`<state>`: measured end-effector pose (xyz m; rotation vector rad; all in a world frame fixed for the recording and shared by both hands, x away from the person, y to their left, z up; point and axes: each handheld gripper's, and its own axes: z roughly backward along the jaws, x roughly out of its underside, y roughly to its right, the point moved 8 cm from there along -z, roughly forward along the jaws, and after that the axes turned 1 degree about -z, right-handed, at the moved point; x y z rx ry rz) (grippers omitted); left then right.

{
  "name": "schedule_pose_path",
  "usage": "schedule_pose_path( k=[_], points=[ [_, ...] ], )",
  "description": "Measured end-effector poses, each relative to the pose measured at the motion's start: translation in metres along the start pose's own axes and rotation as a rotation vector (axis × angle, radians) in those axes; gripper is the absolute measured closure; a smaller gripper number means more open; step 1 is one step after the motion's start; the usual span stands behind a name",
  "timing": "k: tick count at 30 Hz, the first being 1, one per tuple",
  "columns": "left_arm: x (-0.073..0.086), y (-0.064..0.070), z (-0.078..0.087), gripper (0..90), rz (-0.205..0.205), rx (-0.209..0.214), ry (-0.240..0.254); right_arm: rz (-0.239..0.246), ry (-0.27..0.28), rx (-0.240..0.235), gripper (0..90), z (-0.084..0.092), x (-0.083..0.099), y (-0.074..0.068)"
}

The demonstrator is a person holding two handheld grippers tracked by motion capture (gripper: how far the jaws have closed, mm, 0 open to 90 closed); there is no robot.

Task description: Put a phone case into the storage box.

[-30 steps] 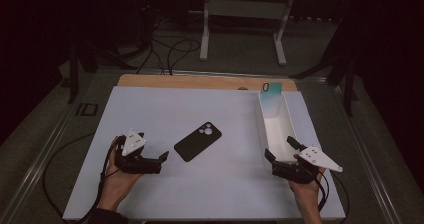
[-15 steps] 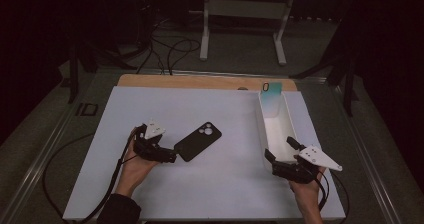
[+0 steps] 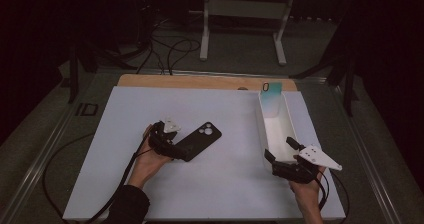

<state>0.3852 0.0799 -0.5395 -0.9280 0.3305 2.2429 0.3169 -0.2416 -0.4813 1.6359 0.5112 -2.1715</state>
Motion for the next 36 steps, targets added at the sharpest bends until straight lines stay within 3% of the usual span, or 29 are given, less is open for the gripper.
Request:
schedule_pose_path(
  k=[5,15,29,36],
  points=[
    [0.002,0.002,-0.014,0.0,-0.017,0.022,-0.047,0.015,-0.006,0.0,8.3,-0.001,0.0,-0.001],
    [0.008,0.006,-0.036,0.0,-0.004,0.055,-0.124,0.011,-0.009,0.01,8.4,0.0,0.001,0.0],
    [0.013,0.011,-0.05,2.2,-0.03,0.079,-0.193,0.01,-0.011,0.01,8.3,-0.001,0.002,0.001],
    [0.014,0.012,-0.051,3.2,-0.05,0.069,-0.212,0.005,-0.011,0.011,8.3,-0.001,0.002,0.001]
  ],
)
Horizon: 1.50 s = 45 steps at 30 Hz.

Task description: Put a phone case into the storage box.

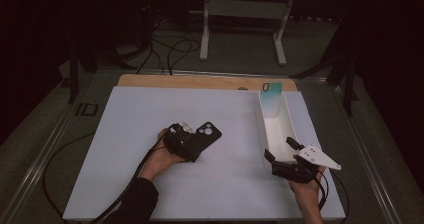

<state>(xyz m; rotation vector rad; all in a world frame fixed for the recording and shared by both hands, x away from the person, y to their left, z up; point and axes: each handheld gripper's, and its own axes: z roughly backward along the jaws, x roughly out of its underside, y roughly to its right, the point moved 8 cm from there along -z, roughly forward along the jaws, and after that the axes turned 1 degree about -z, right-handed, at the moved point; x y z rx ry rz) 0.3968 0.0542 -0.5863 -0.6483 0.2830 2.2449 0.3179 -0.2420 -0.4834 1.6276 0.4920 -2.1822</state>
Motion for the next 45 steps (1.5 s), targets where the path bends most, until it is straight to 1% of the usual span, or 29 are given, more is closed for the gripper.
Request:
schedule_pose_path(
  k=[4,8,9,10,11,15,16,23,31,32,34,35,37,38,40,41,43,45],
  points=[
    [0.0,0.0,0.0,3.8,-0.001,0.001,-0.011,0.001,-0.003,0.001,8.4,0.0,0.0,-0.001],
    [-0.001,0.002,0.001,7.1,-0.01,0.006,-0.025,0.001,-0.004,0.0,8.4,-0.001,0.0,-0.001],
    [-0.001,0.002,0.001,9.5,-0.01,0.006,-0.025,0.001,-0.004,0.0,8.4,-0.001,0.0,-0.001],
    [-0.002,0.003,0.002,9.5,-0.019,0.009,-0.033,0.001,-0.004,-0.002,8.4,-0.001,0.0,-0.001],
    [-0.002,0.003,0.002,12.3,-0.02,0.008,-0.035,0.001,-0.007,-0.002,8.4,-0.001,0.0,-0.002],
    [-0.002,0.003,0.002,12.9,-0.018,0.008,-0.035,0.003,-0.007,-0.003,8.4,-0.001,0.0,-0.002],
    [-0.002,0.004,0.003,12.9,-0.022,0.007,-0.044,0.003,-0.007,-0.003,8.4,-0.001,0.0,-0.002],
    [-0.003,0.004,0.004,15.5,-0.006,0.001,-0.047,-0.012,-0.015,-0.009,8.4,-0.002,0.0,-0.001],
    [-0.003,0.003,0.004,16.2,0.018,-0.001,-0.027,-0.02,-0.017,-0.006,8.4,-0.001,0.0,0.001],
    [-0.004,0.003,0.005,16.2,0.017,-0.008,-0.023,-0.021,-0.017,-0.005,8.4,-0.001,0.0,0.002],
    [-0.005,0.003,0.006,16.2,0.027,0.0,-0.013,-0.025,-0.016,-0.005,8.4,-0.001,0.0,0.002],
    [-0.005,0.003,0.008,16.2,0.021,-0.005,-0.008,-0.026,-0.018,-0.007,8.4,-0.001,0.0,0.002],
    [-0.007,0.003,0.011,16.2,0.029,-0.001,0.005,-0.028,-0.022,-0.005,8.4,-0.001,0.0,0.003],
    [-0.008,0.003,0.013,16.1,0.03,-0.007,0.015,-0.028,-0.023,-0.006,8.4,-0.001,0.0,0.003],
    [-0.01,0.004,0.017,16.1,0.031,-0.003,0.028,-0.03,-0.024,-0.009,8.4,-0.002,0.0,0.002],
    [-0.01,0.004,0.019,16.1,0.031,-0.01,0.036,-0.03,-0.025,-0.013,8.4,-0.002,0.0,0.001],
    [-0.012,0.004,0.023,16.0,0.034,-0.006,0.053,-0.027,-0.029,-0.016,8.4,-0.002,0.0,0.001],
    [-0.013,0.004,0.026,16.0,0.034,-0.011,0.068,-0.028,-0.035,-0.018,8.4,-0.003,0.0,0.0]
  ],
)
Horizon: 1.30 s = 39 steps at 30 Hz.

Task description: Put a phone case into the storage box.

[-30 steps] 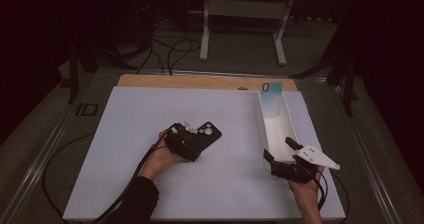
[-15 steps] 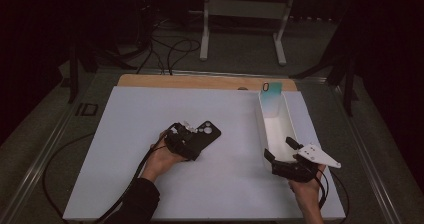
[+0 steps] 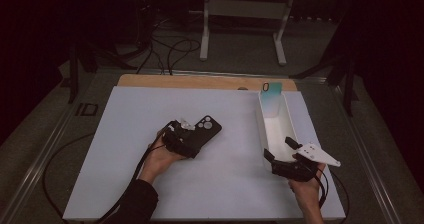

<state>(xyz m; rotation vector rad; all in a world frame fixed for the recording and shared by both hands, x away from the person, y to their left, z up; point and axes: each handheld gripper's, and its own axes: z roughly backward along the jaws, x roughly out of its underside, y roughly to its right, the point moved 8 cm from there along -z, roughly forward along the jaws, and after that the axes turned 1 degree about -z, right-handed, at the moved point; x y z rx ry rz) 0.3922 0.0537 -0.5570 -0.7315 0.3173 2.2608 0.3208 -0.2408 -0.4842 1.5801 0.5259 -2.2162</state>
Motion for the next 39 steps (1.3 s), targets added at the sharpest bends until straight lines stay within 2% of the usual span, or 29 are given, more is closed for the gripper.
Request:
schedule_pose_path(
  k=[5,15,19,27,39],
  points=[
    [-0.003,0.0,0.008,15.9,0.007,0.003,0.036,-0.005,-0.013,-0.006,8.4,-0.001,0.0,0.0],
    [-0.009,0.002,0.025,15.8,-0.005,0.003,0.1,-0.007,-0.043,-0.018,8.4,-0.004,-0.003,-0.002],
    [-0.012,0.005,0.031,15.8,-0.011,0.003,0.123,-0.036,-0.048,-0.045,8.4,-0.006,-0.004,-0.004],
    [-0.016,0.008,0.04,15.8,-0.027,0.002,0.151,-0.027,-0.057,-0.061,8.4,-0.013,-0.008,-0.009],
    [-0.024,0.022,0.049,15.7,-0.065,0.024,0.198,-0.069,-0.074,-0.127,8.4,-0.021,-0.023,-0.017]
  ],
)
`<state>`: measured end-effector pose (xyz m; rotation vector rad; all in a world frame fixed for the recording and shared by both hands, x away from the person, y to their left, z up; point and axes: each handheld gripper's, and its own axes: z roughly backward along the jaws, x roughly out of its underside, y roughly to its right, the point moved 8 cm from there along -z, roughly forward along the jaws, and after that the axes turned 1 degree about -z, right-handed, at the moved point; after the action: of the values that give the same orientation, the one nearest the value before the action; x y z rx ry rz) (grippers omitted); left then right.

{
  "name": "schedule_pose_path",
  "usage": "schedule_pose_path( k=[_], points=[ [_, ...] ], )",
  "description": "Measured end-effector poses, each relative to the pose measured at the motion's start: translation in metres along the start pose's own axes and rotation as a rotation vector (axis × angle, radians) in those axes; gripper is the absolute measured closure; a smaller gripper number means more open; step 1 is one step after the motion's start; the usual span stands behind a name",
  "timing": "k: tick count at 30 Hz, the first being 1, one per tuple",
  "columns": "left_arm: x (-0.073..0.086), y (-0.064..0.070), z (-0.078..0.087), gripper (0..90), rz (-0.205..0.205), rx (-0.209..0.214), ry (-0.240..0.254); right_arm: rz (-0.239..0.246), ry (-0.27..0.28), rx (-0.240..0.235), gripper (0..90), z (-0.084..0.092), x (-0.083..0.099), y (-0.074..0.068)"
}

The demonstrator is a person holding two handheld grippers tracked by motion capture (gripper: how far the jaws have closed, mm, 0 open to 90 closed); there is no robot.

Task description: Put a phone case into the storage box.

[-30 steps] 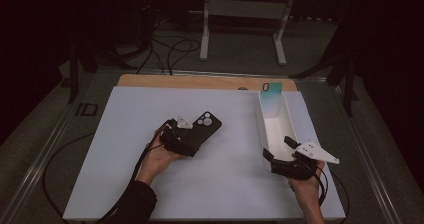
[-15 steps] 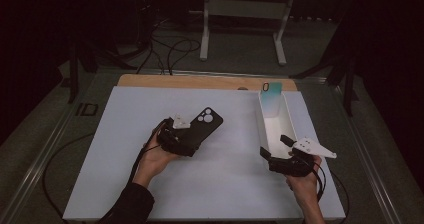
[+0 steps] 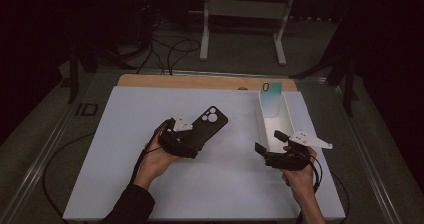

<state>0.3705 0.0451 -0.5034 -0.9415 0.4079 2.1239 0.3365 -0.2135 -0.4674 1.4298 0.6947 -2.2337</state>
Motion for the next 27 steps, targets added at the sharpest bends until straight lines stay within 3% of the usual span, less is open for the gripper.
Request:
schedule_pose_path(
  k=[8,17,24,27],
  points=[
    [-0.009,0.015,0.002,15.7,-0.033,0.021,0.033,-0.017,-0.019,-0.06,9.2,-0.008,-0.008,-0.01],
    [-0.023,0.038,0.005,15.6,-0.083,0.058,0.067,-0.016,-0.024,-0.094,9.3,-0.016,-0.016,-0.02],
    [-0.032,0.053,0.002,15.6,-0.11,0.086,0.093,-0.004,-0.047,-0.116,15.9,-0.026,-0.019,-0.032],
    [-0.034,0.058,0.001,15.6,-0.118,0.094,0.099,0.001,-0.057,-0.12,23.0,-0.029,-0.02,-0.034]
  ],
)
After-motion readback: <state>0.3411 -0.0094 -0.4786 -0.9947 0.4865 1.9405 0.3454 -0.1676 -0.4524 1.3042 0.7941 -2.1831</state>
